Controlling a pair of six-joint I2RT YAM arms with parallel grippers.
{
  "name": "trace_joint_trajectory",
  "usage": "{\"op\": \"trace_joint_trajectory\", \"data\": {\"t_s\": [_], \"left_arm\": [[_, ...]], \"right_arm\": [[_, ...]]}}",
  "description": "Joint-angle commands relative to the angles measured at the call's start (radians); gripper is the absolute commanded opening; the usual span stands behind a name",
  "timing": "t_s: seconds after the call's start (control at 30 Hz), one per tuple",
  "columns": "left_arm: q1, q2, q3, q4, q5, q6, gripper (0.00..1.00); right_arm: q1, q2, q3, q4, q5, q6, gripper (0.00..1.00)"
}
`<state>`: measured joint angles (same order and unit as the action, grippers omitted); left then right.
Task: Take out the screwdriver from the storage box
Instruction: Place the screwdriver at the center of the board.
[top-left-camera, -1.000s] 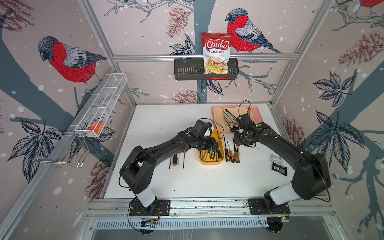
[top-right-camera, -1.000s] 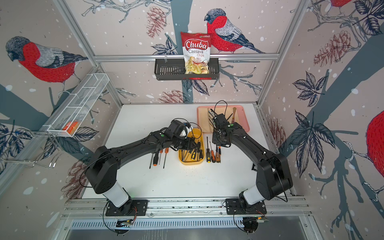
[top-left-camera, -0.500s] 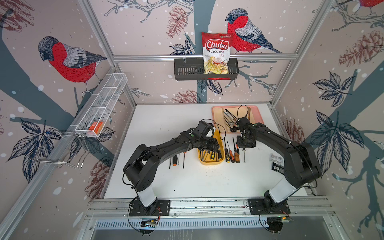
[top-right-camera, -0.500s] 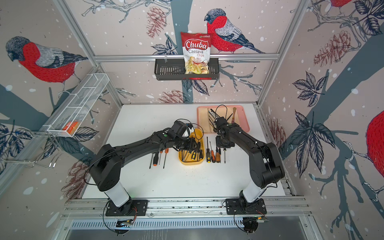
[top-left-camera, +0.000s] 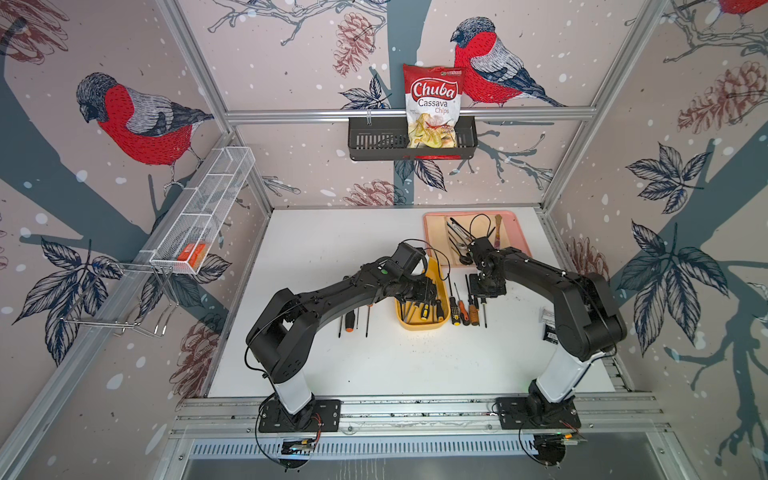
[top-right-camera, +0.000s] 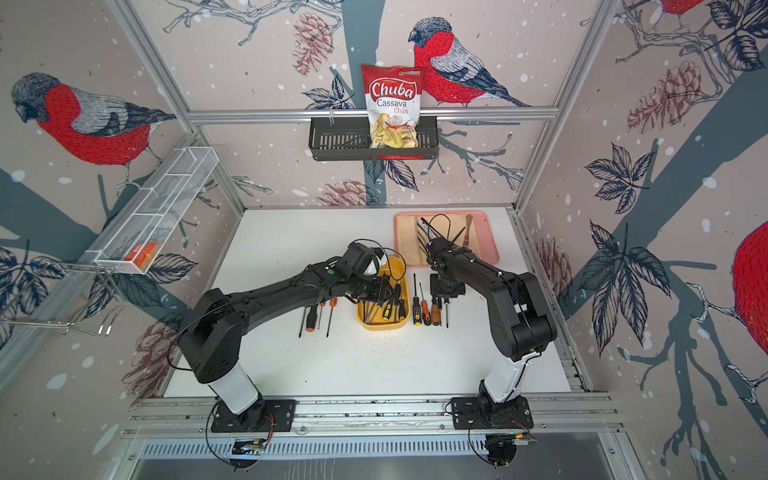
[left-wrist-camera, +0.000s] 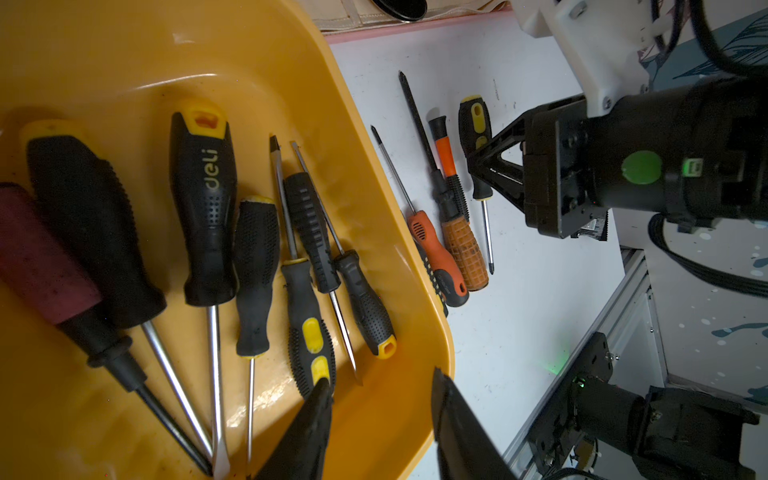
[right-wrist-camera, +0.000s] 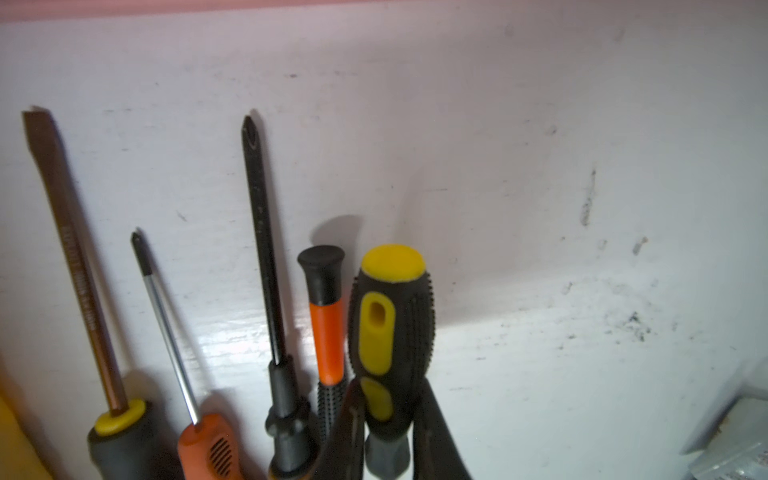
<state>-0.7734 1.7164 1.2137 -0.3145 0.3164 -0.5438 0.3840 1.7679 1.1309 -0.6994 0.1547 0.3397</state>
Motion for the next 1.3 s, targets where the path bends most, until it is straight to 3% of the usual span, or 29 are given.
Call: {"op": "trace_joint_trajectory", "data": {"t_s": [0.0, 0.5, 0.87, 1.27], "left_arm": [[-0.001, -0.006, -0.001, -0.015, -0.01, 0.019, 0.42], [0.002, -0.01, -0.001, -0.036, -0.022, 0.023, 0.42], [0.006, -0.021, 0.0, -0.057, -0.065, -0.002, 0.42], [0.008, 0.032, 0.069, -0.148, -0.185, -0.038, 0.43]], "right_arm": [[0.0, 0.01, -0.002, 0.017, -0.006, -0.002, 0.14], [0.003, 0.035, -0.001, 0.029, -0.008, 0.003, 0.27], [0.01, -0.085, 0.018, -0.016, -0.012, 0.023, 0.29], [0.012, -0.361, -0.072, 0.118, -0.275, 0.025, 0.31]]}}
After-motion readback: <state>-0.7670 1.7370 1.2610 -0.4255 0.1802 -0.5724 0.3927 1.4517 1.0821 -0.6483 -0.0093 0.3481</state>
